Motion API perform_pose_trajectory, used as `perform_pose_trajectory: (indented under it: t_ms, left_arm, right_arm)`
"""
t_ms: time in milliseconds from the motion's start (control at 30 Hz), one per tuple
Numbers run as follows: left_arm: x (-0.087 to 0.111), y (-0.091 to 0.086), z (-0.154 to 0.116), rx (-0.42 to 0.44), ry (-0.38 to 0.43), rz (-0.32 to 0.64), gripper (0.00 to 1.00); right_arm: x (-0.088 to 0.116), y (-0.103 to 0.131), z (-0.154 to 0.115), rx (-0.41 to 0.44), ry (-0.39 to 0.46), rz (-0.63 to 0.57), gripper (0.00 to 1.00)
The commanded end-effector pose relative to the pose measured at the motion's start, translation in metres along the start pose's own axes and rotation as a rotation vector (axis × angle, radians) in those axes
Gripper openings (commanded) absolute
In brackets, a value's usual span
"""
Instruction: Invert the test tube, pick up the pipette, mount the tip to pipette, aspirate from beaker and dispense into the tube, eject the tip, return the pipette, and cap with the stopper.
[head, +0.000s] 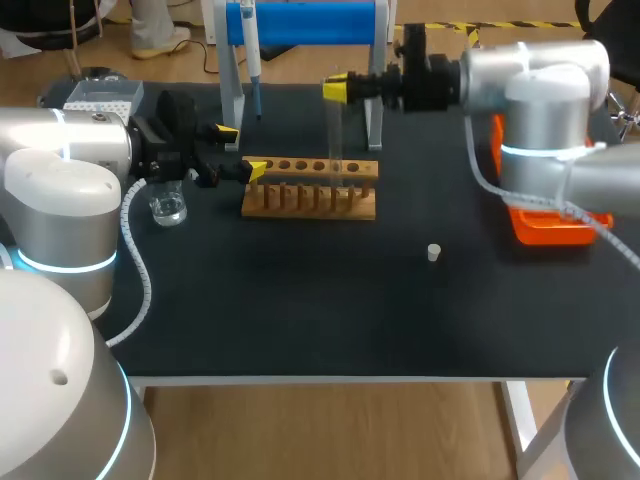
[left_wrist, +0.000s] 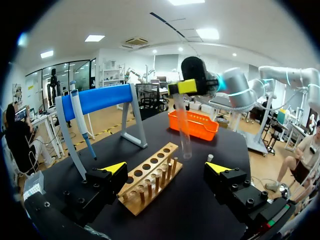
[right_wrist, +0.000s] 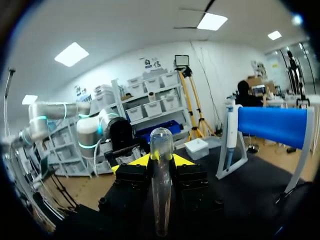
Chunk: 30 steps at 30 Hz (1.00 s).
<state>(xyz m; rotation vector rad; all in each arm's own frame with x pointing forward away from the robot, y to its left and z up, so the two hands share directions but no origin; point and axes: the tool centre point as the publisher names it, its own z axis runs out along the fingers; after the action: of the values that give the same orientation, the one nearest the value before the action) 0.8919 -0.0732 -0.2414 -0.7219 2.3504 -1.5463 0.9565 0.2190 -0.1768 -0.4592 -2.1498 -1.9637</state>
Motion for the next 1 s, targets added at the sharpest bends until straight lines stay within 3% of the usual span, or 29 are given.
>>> perform_pose_trajectory:
  t_ms: [33, 67, 133, 733, 933, 1000]
  left_arm:
    - [0.0002, 0.0, -0.0006, -0.001, 0.0, 0.0, 1.0]
    - [0.0002, 0.0, -0.0006, -0.001, 0.0, 0.0, 1.0]
    - [0.0002, 0.0, -0.0006, -0.001, 0.0, 0.0, 1.0]
    - [0.0002, 0.0, -0.0006, -0.001, 0.0, 0.0, 1.0]
    - [0.0002, 0.0, -0.0006, -0.001, 0.0, 0.0, 1.0]
    - [0.0002, 0.0, -0.0006, -0.001, 0.0, 0.0, 1.0]
  right_arm:
    - [-0.0218, 0.0011, 0.0079, 0.361, -0.019, 1.383, 0.0]
    - [-0.0228, 0.0, 0.0084, 0.397, 0.034, 1.542, 0.0]
    - [-0.0217, -0.0018, 0.0084, 0.43, 0.092, 1.733, 0.0]
    - [-0.0217, -0.0018, 0.0084, 0.43, 0.092, 1.733, 0.0]
    - [-0.017, -0.0065, 0.003, 0.441, 0.249, 1.73, 0.0]
    - [-0.0153, -0.0068, 0.0016, 0.435, 0.265, 1.697, 0.0]
